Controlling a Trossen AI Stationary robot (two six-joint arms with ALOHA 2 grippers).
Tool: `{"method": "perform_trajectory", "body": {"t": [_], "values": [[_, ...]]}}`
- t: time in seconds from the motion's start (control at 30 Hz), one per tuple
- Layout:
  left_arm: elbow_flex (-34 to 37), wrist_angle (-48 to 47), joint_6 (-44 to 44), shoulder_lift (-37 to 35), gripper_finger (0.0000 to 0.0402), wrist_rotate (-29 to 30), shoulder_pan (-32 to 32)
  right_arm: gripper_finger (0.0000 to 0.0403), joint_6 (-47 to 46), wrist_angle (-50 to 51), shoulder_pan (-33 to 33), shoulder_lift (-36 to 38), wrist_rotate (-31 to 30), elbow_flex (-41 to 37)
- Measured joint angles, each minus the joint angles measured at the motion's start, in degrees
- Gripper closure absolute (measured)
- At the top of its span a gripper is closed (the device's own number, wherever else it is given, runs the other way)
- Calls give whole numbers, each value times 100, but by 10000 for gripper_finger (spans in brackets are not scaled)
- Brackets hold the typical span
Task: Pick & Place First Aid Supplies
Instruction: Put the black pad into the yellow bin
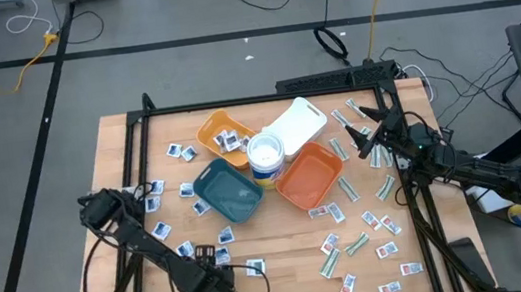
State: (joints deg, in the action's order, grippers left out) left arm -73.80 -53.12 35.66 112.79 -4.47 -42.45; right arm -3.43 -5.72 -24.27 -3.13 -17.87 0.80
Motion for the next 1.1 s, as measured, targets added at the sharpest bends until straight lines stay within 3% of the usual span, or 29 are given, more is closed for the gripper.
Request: {"method": "perform_trajectory", "body": {"t": [0.1,0.37,0.43,0.63,1.1], "values": [[4,37,0,2,162,-63,28,26,1,0,-1,1,-2,2],[4,26,86,2,356,-38,42,26,-1,0,-1,2,0,2],[4,30,148,2,388,-37,43,26,0,0,-2,2,-1,0],[30,-23,242,-214,397,-13,103,26,0,0,-2,0,-2,1],[15,-1028,457,-2094,400,122,733,26,1,0,-1,-1,0,0]]}}
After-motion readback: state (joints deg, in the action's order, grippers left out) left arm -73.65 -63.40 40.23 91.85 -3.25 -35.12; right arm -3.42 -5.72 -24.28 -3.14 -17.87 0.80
